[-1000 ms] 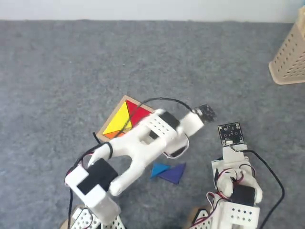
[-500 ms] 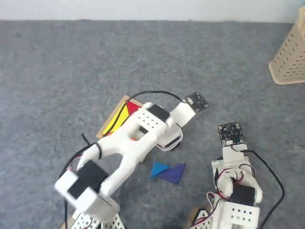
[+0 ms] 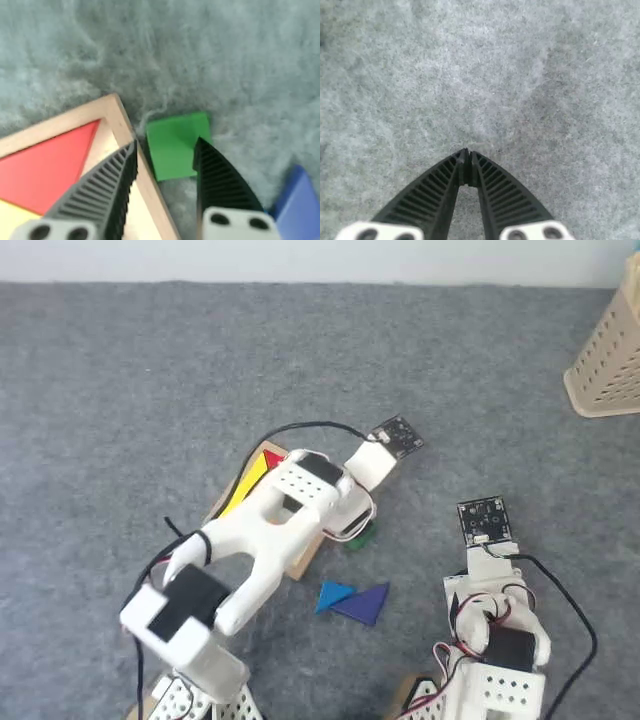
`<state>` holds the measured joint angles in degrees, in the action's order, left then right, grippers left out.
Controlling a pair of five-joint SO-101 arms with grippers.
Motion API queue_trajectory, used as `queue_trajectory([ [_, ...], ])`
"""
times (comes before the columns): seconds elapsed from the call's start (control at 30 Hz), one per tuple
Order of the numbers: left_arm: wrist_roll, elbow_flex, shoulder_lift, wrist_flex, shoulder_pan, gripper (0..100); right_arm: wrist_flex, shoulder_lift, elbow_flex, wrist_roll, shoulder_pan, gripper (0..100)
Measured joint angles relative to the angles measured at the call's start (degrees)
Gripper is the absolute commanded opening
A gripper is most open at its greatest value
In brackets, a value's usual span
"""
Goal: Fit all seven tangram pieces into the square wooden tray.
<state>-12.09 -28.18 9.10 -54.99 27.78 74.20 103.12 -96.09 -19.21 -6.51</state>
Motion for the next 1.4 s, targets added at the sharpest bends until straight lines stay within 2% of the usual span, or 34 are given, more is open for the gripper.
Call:
queue_trajectory([
  [0.2, 0.0, 4.3, 3.6, -1.4, 0.4, 18, 0.0, 0.0, 0.0, 0.0, 0.0, 0.6],
  [0.4, -0.1, 4.0, 4.5, -2.9, 4.0, 18, 0.0, 0.0, 0.0, 0.0, 0.0, 0.6],
  [0.87, -0.4, 4.0, 4.5, -5.2, 3.6, 18, 0.0, 0.0, 0.0, 0.0, 0.0, 0.6],
  [1.07, -0.3, 3.6, 3.5, -5.9, 0.2, 31, 0.0, 0.0, 0.0, 0.0, 0.0, 0.6],
  [1.27, -0.4, 3.6, 3.5, -5.9, -1.2, 32, 0.0, 0.0, 0.0, 0.0, 0.0, 0.6],
  [1.4, -0.4, 3.6, 5.4, -5.9, 0.4, 32, 0.0, 0.0, 0.0, 0.0, 0.0, 0.6],
])
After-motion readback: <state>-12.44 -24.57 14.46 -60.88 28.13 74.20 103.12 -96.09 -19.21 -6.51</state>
